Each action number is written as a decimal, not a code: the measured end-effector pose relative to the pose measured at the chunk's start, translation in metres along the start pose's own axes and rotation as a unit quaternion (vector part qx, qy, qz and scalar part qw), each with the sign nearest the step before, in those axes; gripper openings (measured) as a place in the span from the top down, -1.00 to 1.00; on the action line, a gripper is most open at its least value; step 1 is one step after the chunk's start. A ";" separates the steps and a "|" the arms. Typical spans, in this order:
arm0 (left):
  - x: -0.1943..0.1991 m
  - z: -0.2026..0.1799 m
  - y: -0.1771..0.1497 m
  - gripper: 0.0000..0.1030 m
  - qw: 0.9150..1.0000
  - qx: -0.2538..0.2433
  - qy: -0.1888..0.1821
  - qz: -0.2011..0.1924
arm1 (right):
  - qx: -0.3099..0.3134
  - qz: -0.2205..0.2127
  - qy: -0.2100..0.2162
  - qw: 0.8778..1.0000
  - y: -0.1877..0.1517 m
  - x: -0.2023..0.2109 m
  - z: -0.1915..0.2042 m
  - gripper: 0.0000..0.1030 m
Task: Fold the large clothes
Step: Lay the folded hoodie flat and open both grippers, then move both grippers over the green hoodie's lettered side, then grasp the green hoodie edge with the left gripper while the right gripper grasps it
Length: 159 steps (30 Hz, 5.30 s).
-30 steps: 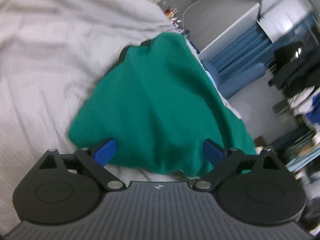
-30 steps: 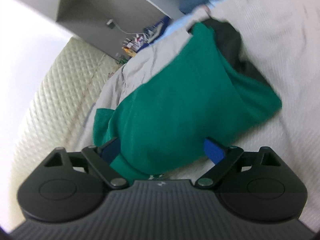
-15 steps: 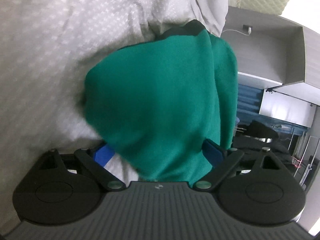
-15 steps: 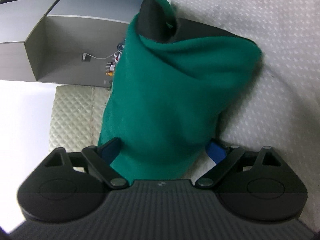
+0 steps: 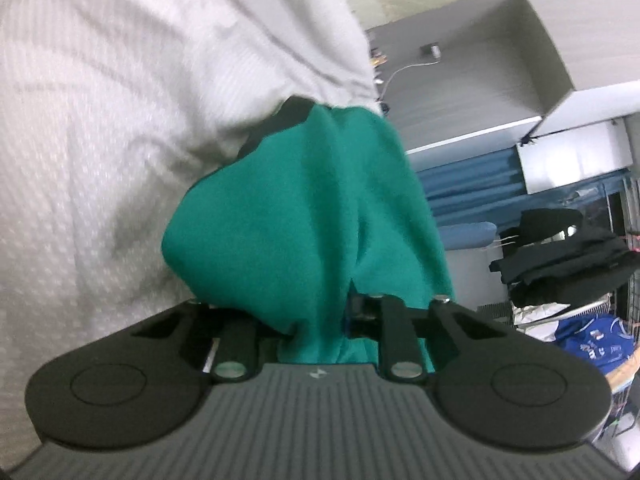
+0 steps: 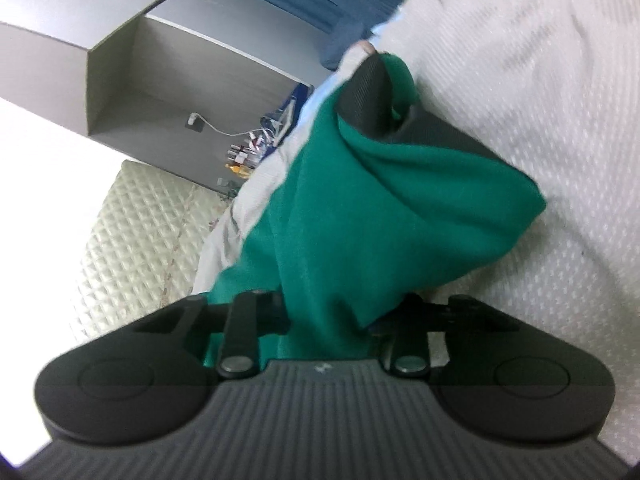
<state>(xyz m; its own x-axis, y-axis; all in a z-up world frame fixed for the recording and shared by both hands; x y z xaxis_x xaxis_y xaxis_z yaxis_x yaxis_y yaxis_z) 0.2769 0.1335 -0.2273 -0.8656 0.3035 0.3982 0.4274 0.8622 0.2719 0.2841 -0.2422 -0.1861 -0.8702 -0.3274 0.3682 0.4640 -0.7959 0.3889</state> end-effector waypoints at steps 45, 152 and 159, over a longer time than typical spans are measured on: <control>0.112 -0.075 0.013 0.06 0.999 -0.040 -0.032 0.019 | 0.009 0.016 0.083 0.996 0.048 0.109 0.038 -0.16; -0.028 -0.009 0.012 -0.59 0.995 -0.030 -0.020 0.090 | 0.293 0.043 -0.022 0.955 0.014 -0.021 0.040 -0.53; -0.059 0.016 0.006 -0.62 0.992 0.068 -0.034 0.101 | 0.082 0.089 0.026 0.992 0.013 -0.007 0.006 -1.00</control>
<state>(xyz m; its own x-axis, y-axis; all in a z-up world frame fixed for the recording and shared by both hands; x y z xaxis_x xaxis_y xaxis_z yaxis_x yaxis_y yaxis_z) 0.3264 0.1274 -0.2627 -0.7832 0.4987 0.3714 0.5591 0.8261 0.0697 0.2967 -0.2468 -0.1785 -0.7773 -0.4842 0.4017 0.6283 -0.6304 0.4559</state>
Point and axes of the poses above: each gripper's, at about its wrist camera, not at the fingertips, and x roughly against the way its jaws point, z to its left, y to its top, the point moved 3 cm from there along -x, roughly the way its jaws point, and after that the axes turned 3 degrees about -z, right-handed, at the moved point
